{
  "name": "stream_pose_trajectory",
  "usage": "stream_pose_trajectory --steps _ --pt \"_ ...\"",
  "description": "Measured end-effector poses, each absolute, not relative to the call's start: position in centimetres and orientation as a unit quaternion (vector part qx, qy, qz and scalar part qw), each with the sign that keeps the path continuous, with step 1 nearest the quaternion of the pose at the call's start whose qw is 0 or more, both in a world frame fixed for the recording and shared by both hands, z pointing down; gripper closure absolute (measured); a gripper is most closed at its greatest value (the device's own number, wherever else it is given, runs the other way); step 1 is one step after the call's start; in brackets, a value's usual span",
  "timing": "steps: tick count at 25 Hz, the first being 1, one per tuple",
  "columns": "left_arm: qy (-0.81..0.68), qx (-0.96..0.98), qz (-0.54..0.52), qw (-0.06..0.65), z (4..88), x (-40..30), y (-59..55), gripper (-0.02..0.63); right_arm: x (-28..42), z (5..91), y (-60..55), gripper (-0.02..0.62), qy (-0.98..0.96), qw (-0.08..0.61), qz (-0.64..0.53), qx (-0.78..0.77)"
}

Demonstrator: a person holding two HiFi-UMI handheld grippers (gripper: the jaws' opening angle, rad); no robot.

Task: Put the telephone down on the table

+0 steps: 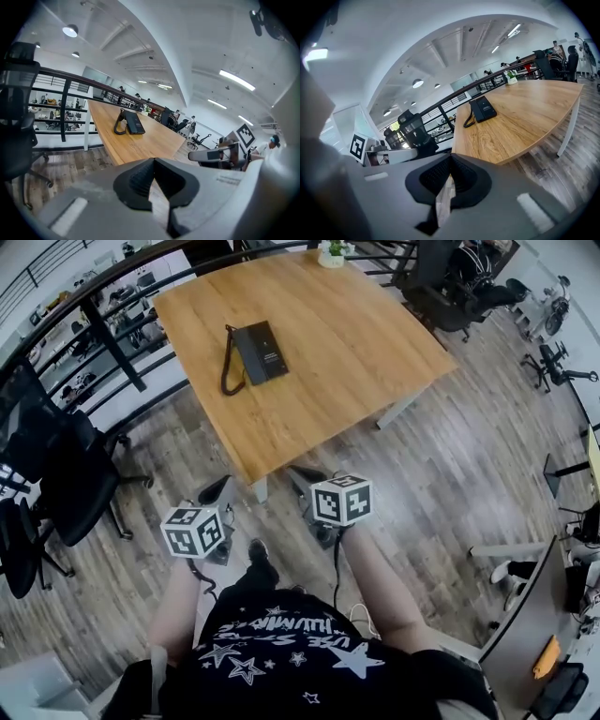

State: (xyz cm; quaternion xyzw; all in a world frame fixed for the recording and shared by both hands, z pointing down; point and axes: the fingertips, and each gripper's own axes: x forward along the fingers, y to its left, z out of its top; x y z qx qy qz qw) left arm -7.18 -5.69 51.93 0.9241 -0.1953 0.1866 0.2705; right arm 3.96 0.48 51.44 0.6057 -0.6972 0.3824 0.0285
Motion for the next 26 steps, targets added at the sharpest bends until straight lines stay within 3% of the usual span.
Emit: stream_pose_trajectory --steps 26 --pt "-0.193 0.931 0.179 0.252 50.1 -11.5 11.3 0.604 -0.3 49.7 17.1 0.597 -0.711 0.039 0.356 0.606"
